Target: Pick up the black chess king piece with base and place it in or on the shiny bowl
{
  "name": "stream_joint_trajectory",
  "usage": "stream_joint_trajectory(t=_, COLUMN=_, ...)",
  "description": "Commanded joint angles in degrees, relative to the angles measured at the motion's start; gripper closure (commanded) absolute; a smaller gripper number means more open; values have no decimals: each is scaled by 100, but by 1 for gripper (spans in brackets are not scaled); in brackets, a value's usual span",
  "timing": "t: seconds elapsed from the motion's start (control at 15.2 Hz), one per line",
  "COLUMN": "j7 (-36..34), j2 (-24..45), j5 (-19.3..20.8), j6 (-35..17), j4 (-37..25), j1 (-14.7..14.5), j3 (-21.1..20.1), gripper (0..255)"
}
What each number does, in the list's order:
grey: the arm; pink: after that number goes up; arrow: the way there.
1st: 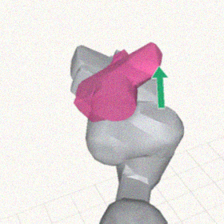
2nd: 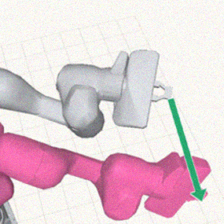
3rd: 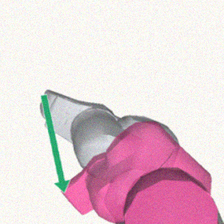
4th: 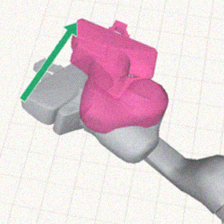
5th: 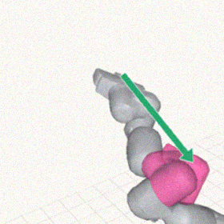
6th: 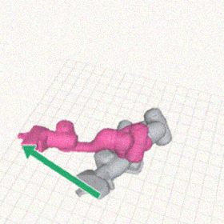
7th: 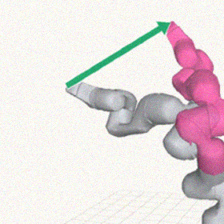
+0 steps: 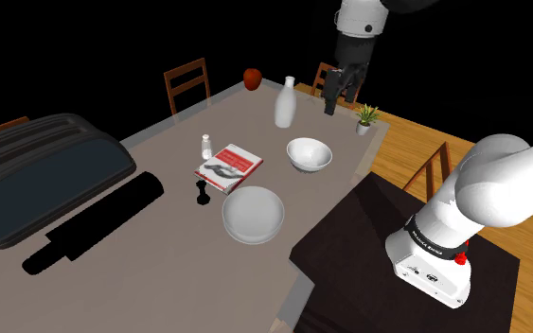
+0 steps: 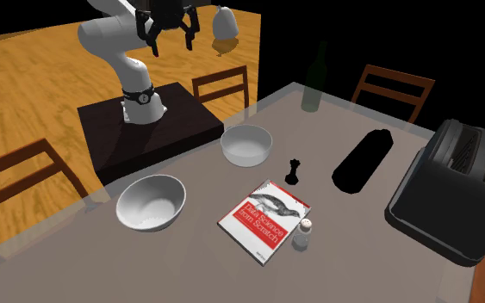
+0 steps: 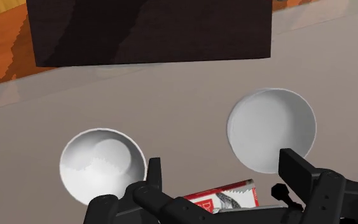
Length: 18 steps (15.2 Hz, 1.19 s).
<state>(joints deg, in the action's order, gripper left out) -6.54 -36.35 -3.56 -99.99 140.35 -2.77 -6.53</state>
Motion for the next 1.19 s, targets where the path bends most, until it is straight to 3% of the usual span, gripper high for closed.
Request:
stream_joint_trajectory(t=0.0, j7=-152, j2=273, j5=-73, j6=-367, j4=55, j1=-47, j3=-145, gripper=0)
stream_joint_trajectory(t=0.59, j7=-864, j2=2008, j5=-82, j6=-1863, j4=-300, j1=-142, j3=-757, gripper=0)
stream_joint_trajectory(t=1.12, j7=-1682, j2=3783, j5=440, j6=-2821, j4=-1153, j1=-232, j3=-1125, gripper=0)
